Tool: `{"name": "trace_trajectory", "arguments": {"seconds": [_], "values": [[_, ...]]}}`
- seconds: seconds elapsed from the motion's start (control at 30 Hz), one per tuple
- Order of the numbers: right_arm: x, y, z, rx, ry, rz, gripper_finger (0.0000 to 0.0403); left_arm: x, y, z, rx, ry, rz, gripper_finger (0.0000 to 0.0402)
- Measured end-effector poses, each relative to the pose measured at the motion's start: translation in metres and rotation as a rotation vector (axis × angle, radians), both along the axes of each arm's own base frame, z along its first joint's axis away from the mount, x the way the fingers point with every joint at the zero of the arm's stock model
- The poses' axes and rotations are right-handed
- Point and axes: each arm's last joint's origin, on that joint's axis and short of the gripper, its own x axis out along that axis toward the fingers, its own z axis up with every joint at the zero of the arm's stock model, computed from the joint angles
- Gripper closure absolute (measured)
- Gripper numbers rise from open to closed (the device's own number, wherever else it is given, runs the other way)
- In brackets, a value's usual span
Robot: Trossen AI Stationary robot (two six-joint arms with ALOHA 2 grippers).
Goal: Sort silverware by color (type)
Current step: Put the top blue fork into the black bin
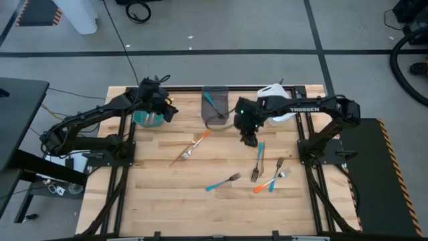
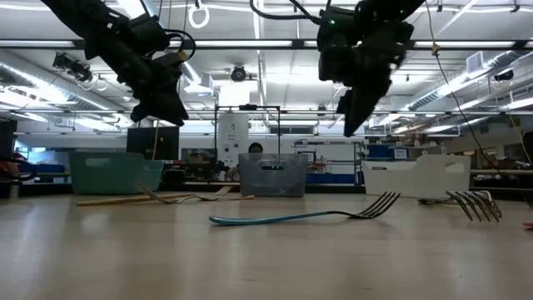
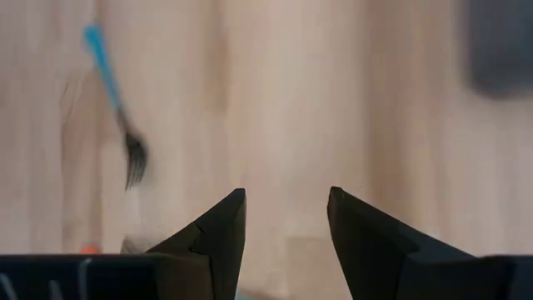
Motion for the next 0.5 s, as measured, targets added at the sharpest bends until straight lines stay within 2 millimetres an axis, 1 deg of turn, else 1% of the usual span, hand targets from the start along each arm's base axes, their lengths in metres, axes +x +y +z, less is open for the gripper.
{"name": "trace_trajectory", "arguments": {"seconds": [0.13, 0.23, 0.4, 0.5], "values": [[-0.003, 0.021, -0.012, -0.013, 0.015, 0.172, 0.0227, 0.0, 0.0, 0.0, -0.002, -0.001, 0.002, 0.0285], [-0.003, 0.037, -0.016, -0.029, 0.004, 0.305, 0.0227, 0.0, 0.0, 0.0, -0.002, -0.001, 0.002, 0.0285], [-0.01, 0.063, -0.03, -0.037, 0.042, 0.429, 0.0232, 0.0, 0.0, 0.0, -0.003, -0.001, 0.002, 0.0285], [-0.018, 0.073, -0.043, -0.065, 0.093, 0.468, 0.024, 0.0, 0.0, 0.0, -0.003, -0.001, 0.002, 0.0285]]}}
